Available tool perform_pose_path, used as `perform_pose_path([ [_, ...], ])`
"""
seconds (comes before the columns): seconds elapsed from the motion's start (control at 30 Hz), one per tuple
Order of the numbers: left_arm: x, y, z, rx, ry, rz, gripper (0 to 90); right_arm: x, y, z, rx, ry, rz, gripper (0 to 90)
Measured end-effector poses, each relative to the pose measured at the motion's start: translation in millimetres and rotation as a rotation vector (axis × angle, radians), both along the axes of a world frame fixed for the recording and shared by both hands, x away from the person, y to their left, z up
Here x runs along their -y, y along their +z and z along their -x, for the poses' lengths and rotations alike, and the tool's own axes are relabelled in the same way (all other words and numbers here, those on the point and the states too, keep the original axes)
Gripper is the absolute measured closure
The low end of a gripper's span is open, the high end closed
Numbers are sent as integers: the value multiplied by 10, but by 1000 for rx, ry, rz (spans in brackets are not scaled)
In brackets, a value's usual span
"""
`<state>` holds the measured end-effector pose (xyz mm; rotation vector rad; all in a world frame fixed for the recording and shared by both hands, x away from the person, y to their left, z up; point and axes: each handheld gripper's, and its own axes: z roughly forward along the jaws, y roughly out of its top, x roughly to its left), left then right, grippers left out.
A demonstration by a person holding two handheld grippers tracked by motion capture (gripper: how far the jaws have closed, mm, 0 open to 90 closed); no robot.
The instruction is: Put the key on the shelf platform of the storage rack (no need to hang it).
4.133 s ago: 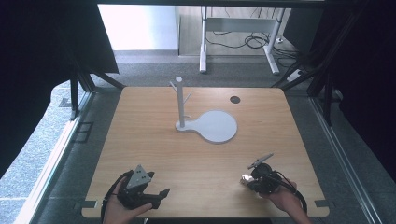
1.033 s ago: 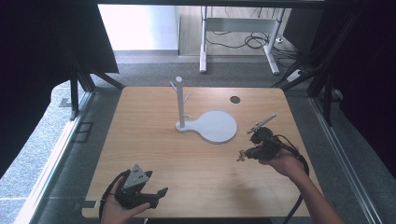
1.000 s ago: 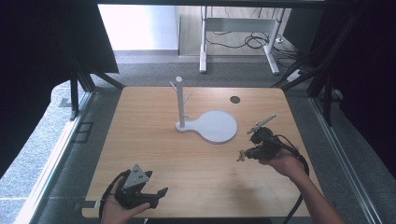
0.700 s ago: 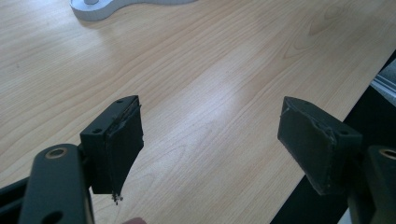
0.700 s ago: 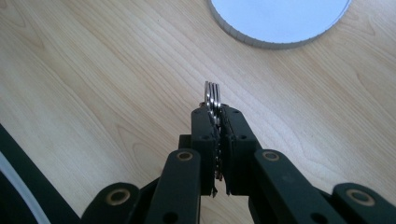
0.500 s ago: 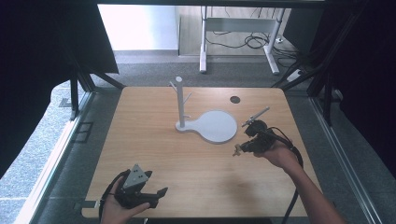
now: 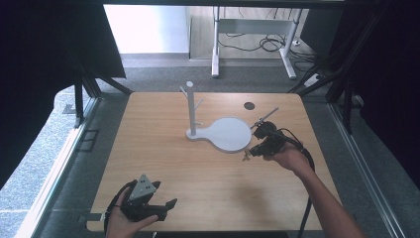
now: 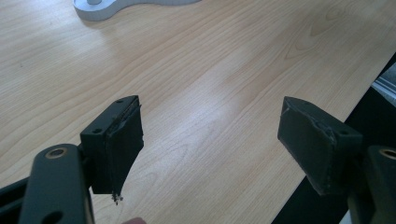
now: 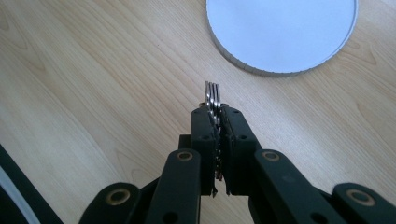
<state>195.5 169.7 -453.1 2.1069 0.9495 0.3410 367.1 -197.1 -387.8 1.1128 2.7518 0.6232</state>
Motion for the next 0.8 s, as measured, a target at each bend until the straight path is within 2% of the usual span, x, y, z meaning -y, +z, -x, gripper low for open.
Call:
perform_pose_path([
  [0.33, -8, -2, -2, -1, 3, 3, 226, -57, -26, -112, -13, -4, -1, 851],
  [0.8, -25, 5, -2, 2, 6, 3, 226, -168, 33, -281, -8, -5, -7, 851],
])
